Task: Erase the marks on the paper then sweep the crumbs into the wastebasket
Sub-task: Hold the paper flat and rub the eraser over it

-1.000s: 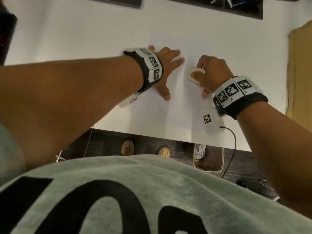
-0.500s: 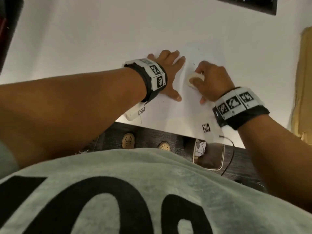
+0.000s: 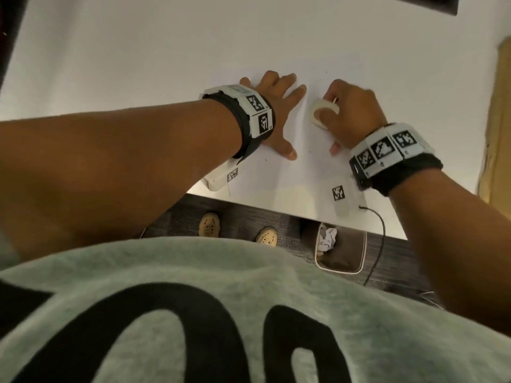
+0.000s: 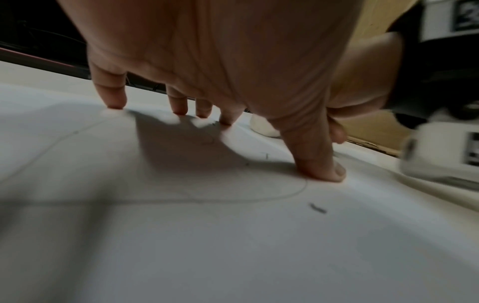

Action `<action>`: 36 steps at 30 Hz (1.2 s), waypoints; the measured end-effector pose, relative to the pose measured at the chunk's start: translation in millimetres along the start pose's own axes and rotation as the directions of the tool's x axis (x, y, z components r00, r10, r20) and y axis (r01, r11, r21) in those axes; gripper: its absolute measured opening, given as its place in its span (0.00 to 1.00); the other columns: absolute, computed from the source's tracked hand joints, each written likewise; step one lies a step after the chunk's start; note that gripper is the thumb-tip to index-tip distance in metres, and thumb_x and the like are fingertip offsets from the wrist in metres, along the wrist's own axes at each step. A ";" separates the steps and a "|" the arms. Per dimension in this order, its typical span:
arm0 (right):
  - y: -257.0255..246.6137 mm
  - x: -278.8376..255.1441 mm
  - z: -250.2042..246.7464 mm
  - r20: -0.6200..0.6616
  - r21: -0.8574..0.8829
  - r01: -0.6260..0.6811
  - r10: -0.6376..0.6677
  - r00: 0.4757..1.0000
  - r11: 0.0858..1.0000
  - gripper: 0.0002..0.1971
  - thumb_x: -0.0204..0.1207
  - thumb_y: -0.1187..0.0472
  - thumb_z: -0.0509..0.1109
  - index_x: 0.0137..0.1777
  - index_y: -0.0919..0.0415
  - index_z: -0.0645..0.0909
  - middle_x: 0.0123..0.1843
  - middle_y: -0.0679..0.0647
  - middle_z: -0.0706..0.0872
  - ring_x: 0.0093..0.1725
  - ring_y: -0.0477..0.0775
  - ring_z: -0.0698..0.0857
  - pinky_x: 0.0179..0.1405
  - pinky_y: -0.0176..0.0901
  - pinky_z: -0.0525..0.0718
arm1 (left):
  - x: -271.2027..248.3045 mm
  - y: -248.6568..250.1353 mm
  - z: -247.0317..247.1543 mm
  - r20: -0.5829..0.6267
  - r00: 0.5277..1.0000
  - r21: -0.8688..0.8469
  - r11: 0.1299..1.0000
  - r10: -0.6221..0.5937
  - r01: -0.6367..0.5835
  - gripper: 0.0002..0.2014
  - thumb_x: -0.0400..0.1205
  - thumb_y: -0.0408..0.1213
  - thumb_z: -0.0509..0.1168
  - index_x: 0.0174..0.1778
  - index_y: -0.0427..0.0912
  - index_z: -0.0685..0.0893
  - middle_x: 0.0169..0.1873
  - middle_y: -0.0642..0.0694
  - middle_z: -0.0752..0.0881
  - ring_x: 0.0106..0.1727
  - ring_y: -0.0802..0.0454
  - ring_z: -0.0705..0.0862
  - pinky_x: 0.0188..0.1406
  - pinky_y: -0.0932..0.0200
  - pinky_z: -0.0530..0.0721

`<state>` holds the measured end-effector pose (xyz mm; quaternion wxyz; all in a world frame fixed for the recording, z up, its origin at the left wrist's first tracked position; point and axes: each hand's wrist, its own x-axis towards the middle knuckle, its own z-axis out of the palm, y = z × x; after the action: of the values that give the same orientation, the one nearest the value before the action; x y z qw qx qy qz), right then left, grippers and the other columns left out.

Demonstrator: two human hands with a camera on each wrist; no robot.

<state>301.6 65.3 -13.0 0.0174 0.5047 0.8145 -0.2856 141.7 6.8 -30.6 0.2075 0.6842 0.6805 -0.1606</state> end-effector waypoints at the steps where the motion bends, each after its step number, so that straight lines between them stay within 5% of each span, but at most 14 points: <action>1: 3.8 -9.5 3.2 0.043 -0.016 0.007 -0.006 0.999 1.000 0.04 0.80 0.56 0.66 0.49 0.54 0.74 0.43 0.59 0.87 0.20 0.58 0.86 0.17 0.43 0.80 | -0.1 -0.2 0.0 0.000 1.000 0.005 1.000 -0.003 0.003 0.62 0.62 0.75 0.66 0.82 0.53 0.39 0.83 0.51 0.40 0.82 0.44 0.44 0.73 0.32 0.57; 4: 8.6 -23.1 8.8 0.127 -0.009 0.013 -0.012 0.992 1.000 0.03 0.80 0.56 0.66 0.49 0.53 0.75 0.41 0.56 0.86 0.16 0.51 0.84 0.20 0.45 0.83 | -0.1 -1.4 -0.7 -0.002 1.000 0.008 1.000 -0.001 0.001 0.62 0.62 0.75 0.66 0.82 0.53 0.39 0.83 0.52 0.40 0.82 0.44 0.44 0.72 0.33 0.58; 8: -1.5 7.7 -3.3 -0.018 -0.017 0.006 -0.006 1.000 1.000 0.04 0.81 0.56 0.65 0.50 0.54 0.75 0.44 0.58 0.86 0.19 0.53 0.85 0.18 0.40 0.81 | -0.1 0.8 -0.6 0.001 1.000 0.012 1.000 -0.001 0.001 0.62 0.62 0.75 0.66 0.82 0.53 0.38 0.83 0.52 0.40 0.82 0.44 0.44 0.72 0.33 0.58; 13: 9.7 -23.4 9.6 0.129 -0.008 0.002 -0.001 0.992 1.000 0.03 0.80 0.55 0.66 0.50 0.52 0.74 0.43 0.57 0.87 0.17 0.52 0.85 0.20 0.42 0.81 | -0.6 -1.5 -0.6 0.004 1.000 0.002 1.000 0.001 -0.001 0.62 0.62 0.75 0.66 0.82 0.53 0.38 0.83 0.52 0.40 0.82 0.44 0.44 0.73 0.33 0.58; 17: 0.8 10.3 -4.1 0.015 0.015 -0.042 0.042 0.999 0.999 0.04 0.80 0.56 0.67 0.50 0.54 0.77 0.45 0.60 0.86 0.21 0.58 0.87 0.15 0.39 0.79 | -1.3 1.0 -2.8 0.023 1.000 0.004 1.000 0.000 -0.001 0.62 0.62 0.74 0.66 0.82 0.53 0.38 0.83 0.52 0.39 0.82 0.44 0.43 0.74 0.32 0.57; 24: 4.1 14.5 -3.6 0.045 -0.020 -0.042 0.043 0.998 0.999 0.04 0.81 0.55 0.65 0.51 0.53 0.74 0.45 0.57 0.86 0.20 0.56 0.87 0.18 0.39 0.77 | 3.7 19.7 -4.5 0.008 1.000 -0.106 0.994 0.009 -0.008 0.60 0.64 0.72 0.67 0.83 0.48 0.42 0.83 0.49 0.43 0.82 0.45 0.45 0.76 0.31 0.55; 31: 13.2 -34.6 3.9 0.175 -0.020 0.011 -0.008 0.985 1.000 0.06 0.81 0.56 0.66 0.53 0.56 0.75 0.41 0.57 0.85 0.20 0.59 0.87 0.25 0.52 0.88 | 4.2 17.1 -1.3 0.002 1.000 -0.040 0.999 0.007 -0.007 0.60 0.65 0.75 0.64 0.82 0.49 0.38 0.83 0.52 0.40 0.82 0.46 0.44 0.75 0.30 0.55; 36: 0.0 5.7 -10.3 0.026 -0.043 0.012 -0.011 1.000 0.999 0.05 0.81 0.56 0.64 0.52 0.56 0.76 0.44 0.60 0.86 0.23 0.61 0.87 0.22 0.48 0.86 | 4.0 18.8 -1.1 0.001 1.000 -0.051 0.999 0.002 -0.002 0.60 0.64 0.75 0.64 0.82 0.51 0.39 0.83 0.52 0.41 0.82 0.46 0.45 0.75 0.30 0.55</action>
<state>301.6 75.0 -6.2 0.0371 0.4958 0.8230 -0.2747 160.4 11.0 -30.4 0.2252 0.6794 0.6835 -0.1433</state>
